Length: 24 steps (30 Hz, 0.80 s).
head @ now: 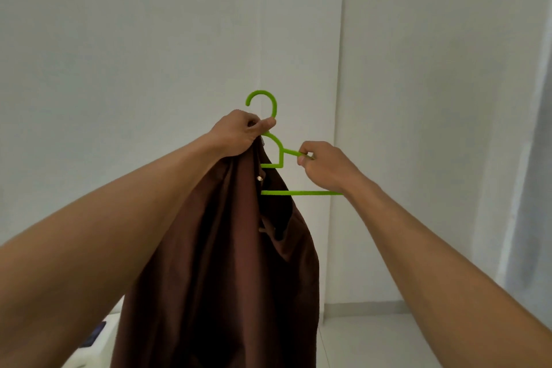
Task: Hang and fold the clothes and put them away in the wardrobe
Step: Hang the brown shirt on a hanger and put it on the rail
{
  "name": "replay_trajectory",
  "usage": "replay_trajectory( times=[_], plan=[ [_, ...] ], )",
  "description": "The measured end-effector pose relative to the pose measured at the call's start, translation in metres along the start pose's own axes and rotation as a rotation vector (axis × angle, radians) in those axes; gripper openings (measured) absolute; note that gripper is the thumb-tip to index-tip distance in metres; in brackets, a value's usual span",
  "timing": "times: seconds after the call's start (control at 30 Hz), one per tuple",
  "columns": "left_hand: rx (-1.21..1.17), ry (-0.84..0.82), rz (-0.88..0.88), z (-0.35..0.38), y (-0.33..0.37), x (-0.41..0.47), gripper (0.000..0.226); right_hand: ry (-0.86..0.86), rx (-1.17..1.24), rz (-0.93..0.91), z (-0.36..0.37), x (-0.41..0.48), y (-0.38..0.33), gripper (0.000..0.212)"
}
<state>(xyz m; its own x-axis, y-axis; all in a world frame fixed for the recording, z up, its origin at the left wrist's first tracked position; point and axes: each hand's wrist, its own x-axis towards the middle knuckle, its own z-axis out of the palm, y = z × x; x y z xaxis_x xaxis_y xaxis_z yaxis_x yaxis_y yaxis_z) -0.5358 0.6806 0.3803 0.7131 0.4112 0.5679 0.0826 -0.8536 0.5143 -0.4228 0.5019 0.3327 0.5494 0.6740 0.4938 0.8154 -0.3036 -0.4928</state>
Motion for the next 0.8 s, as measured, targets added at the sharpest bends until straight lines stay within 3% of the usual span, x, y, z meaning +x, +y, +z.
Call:
replay_trajectory(
  times=[0.13,0.27,0.33,0.37,0.53,0.6,0.67,0.8],
  plan=[
    [0.040,0.025,0.023,-0.001,0.001,0.001,0.037,0.104,-0.004,-0.024,0.015,0.005,0.004,0.016],
    [0.117,0.126,0.042,-0.008,0.004,0.006,0.037,0.452,-0.169,-0.112,0.046,-0.003,0.006,0.046],
    [0.129,0.167,0.039,-0.013,0.005,0.009,0.037,0.634,-0.196,-0.142,0.061,-0.017,0.002,0.051],
    [0.133,0.190,0.036,-0.016,0.005,0.011,0.037,0.644,-0.198,-0.123,0.069,-0.023,0.001,0.052],
    [0.154,0.279,0.023,-0.025,0.003,0.013,0.037,0.171,-0.100,0.191,0.092,-0.033,0.003,0.068],
    [0.159,0.296,0.022,-0.027,0.000,0.012,0.036,0.045,-0.035,0.274,0.091,-0.026,0.010,0.046],
    [0.175,0.296,0.025,-0.029,-0.006,0.010,0.034,0.053,0.078,0.332,0.082,-0.016,0.018,0.023],
    [0.279,0.268,0.018,-0.033,-0.028,0.001,0.031,0.145,0.530,0.471,0.051,-0.001,0.033,0.013]
  ],
)
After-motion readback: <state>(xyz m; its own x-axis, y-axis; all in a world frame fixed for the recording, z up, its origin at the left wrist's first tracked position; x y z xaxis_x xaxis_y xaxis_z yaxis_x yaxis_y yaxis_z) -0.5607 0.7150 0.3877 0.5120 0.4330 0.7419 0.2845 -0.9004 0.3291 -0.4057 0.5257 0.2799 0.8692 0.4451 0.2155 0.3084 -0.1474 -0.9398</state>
